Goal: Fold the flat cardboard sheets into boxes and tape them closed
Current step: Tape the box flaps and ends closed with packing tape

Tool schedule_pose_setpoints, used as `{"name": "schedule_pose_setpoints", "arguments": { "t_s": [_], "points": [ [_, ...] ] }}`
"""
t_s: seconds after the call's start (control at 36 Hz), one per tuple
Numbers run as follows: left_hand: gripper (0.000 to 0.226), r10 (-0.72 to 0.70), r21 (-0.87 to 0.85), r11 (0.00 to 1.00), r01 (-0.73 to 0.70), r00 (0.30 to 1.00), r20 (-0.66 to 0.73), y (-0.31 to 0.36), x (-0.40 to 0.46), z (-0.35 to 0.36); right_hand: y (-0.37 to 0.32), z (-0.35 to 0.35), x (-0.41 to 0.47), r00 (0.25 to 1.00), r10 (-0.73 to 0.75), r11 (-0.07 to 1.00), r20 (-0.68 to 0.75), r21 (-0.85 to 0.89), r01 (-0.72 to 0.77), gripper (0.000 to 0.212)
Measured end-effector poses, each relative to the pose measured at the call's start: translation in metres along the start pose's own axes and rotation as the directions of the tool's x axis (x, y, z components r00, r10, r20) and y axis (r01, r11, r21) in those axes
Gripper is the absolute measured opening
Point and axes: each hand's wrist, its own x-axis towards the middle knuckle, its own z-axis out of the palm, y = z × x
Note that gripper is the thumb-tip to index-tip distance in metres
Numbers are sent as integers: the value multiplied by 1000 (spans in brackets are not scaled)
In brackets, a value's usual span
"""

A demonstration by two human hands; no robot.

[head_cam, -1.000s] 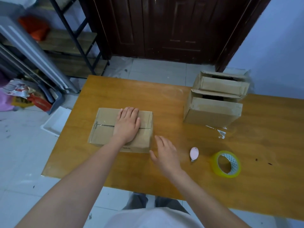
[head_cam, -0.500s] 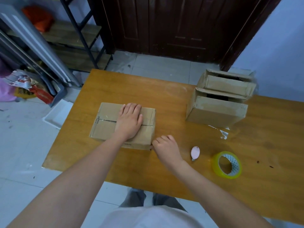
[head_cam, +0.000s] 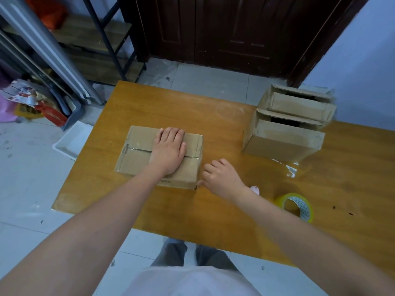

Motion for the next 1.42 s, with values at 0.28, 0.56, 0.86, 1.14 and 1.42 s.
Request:
{"name": "schedule_pose_setpoints", "arguments": {
  "t_s": [0.28, 0.56, 0.86, 1.14, 1.42],
  "points": [
    [59, -9, 20, 1000, 9, 1000, 0, 0, 0, 3, 13, -12, 29, 819, 88, 982, 567, 89, -167, 52],
    [61, -27, -7, 1000, 27, 1000, 3, 2, -2, 1, -23, -11, -6, 903, 380, 670, 201, 613, -419, 43],
    [72, -55, 22, 998, 54, 998, 32, 4, -1, -2, -34, 5, 11, 987, 75, 975, -141, 219, -42, 14],
    [73, -49, 18, 999, 48, 999, 25, 4, -2, -2, -10, 11, 0, 984, -73, 966, -164, 233, 111, 36],
    [77, -69, -68, 995, 75, 993, 92, -1, 2, -8, 0, 12, 7, 965, -245, 969, -92, 9, 247, 34]
  ]
}}
